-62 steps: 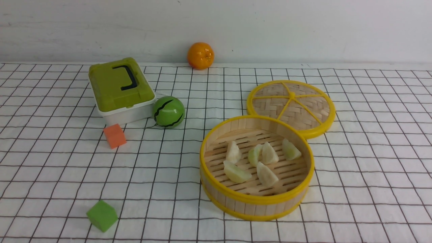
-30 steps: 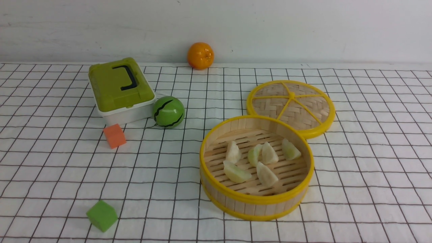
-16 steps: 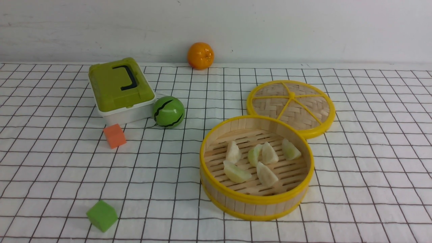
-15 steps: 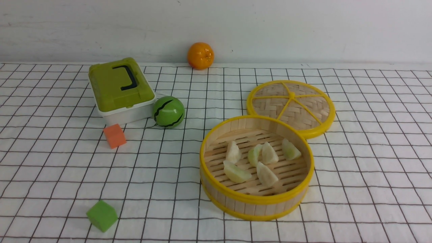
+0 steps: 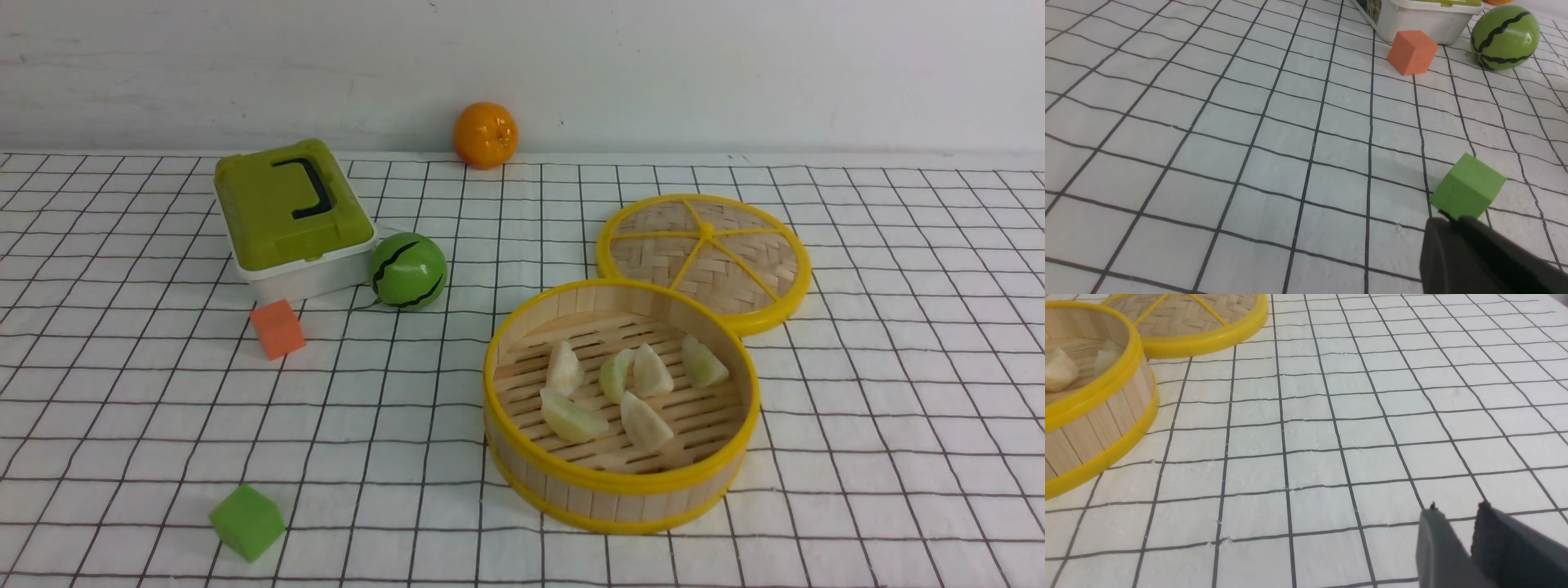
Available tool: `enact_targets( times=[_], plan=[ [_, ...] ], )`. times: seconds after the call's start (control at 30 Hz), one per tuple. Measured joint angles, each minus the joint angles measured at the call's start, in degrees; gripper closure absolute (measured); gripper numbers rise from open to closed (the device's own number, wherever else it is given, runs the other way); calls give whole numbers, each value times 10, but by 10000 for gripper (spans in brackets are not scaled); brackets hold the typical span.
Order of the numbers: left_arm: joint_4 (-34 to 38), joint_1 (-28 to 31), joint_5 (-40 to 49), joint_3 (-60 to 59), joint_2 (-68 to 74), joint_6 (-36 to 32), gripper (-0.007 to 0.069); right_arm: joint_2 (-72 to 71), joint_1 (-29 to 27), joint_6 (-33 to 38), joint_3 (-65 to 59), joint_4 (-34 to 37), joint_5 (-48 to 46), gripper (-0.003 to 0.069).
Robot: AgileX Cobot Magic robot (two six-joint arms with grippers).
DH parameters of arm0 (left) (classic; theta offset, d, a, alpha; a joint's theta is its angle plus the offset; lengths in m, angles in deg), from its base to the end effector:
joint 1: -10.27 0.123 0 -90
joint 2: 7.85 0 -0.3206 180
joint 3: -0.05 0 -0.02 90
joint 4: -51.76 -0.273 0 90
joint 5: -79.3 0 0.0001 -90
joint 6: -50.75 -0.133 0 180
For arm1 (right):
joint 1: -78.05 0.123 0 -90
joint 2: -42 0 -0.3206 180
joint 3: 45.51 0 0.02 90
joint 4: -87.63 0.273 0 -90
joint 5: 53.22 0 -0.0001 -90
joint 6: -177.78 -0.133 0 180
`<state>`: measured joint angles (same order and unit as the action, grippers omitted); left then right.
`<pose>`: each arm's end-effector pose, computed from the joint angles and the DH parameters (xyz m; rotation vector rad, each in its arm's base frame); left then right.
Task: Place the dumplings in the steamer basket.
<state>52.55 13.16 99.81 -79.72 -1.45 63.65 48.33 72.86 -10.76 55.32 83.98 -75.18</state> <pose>0.0798 0.0034 0.1587 -0.2646 1.8452 -0.1344 0.0782 -0.0103 0.1598 0.1853 1.8656 -0.0227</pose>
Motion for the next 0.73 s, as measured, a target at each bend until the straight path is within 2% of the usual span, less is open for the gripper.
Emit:
enact_targets(
  times=[0.73],
  plan=[
    [1, 0, 0, 0, 0, 0, 594, 0, 0, 0, 0, 0, 0, 498]
  ],
)
